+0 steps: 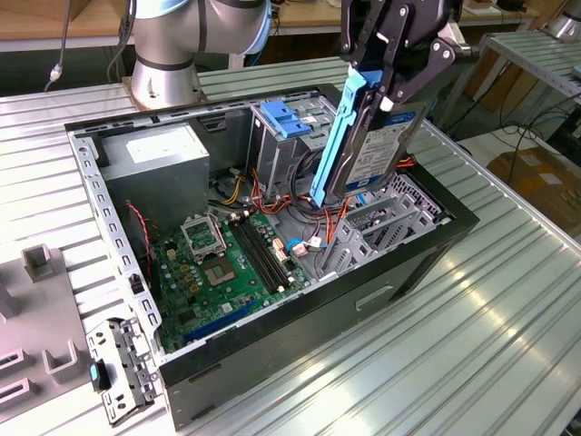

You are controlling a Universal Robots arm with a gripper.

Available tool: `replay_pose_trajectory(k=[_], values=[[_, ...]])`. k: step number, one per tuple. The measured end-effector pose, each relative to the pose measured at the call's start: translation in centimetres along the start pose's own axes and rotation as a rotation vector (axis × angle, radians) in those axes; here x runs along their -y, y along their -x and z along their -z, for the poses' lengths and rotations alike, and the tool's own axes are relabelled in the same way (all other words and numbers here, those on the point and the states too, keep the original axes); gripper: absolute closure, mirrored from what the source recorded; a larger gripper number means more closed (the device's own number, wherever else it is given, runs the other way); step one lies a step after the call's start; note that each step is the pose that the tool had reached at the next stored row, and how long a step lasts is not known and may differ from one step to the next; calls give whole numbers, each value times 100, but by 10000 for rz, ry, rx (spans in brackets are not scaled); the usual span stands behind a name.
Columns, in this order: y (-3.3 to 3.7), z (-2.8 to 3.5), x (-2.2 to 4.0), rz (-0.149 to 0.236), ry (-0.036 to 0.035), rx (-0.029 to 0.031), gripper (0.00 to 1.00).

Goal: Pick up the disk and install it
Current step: 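Insert the disk into the insertion slot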

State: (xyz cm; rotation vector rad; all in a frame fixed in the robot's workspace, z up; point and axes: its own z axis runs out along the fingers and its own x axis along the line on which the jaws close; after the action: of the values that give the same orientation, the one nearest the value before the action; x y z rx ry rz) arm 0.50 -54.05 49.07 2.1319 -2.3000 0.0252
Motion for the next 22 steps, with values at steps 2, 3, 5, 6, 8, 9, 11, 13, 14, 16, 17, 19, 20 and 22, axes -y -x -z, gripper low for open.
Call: replay_pose_trajectory(k=[2, 3, 5, 6, 8, 9, 11, 13, 14, 16, 17, 19, 20, 22], values=[[3, -2, 47, 0, 0, 0, 63], [5, -3, 63, 0, 0, -1, 63], [8, -5, 105, -1, 0, -3, 63], [9, -6, 120, 0, 0, -6, 63], [11, -7, 140, 0, -1, -13, 63], [12, -8, 157, 0, -1, -15, 63], [14, -11, 177, 0, -1, -17, 63], [15, -18, 200, 0, -2, -23, 63], [9, -29, 213, 0, -3, -25, 63], [-20, -48, 231, 0, -3, -26, 63], [-31, -54, 238, 0, -4, -26, 63], [-69, -73, 301, 0, -3, -26, 63], [-70, -80, 331, 1, -3, -25, 63], [-67, -103, 385, 1, -3, -31, 63]])
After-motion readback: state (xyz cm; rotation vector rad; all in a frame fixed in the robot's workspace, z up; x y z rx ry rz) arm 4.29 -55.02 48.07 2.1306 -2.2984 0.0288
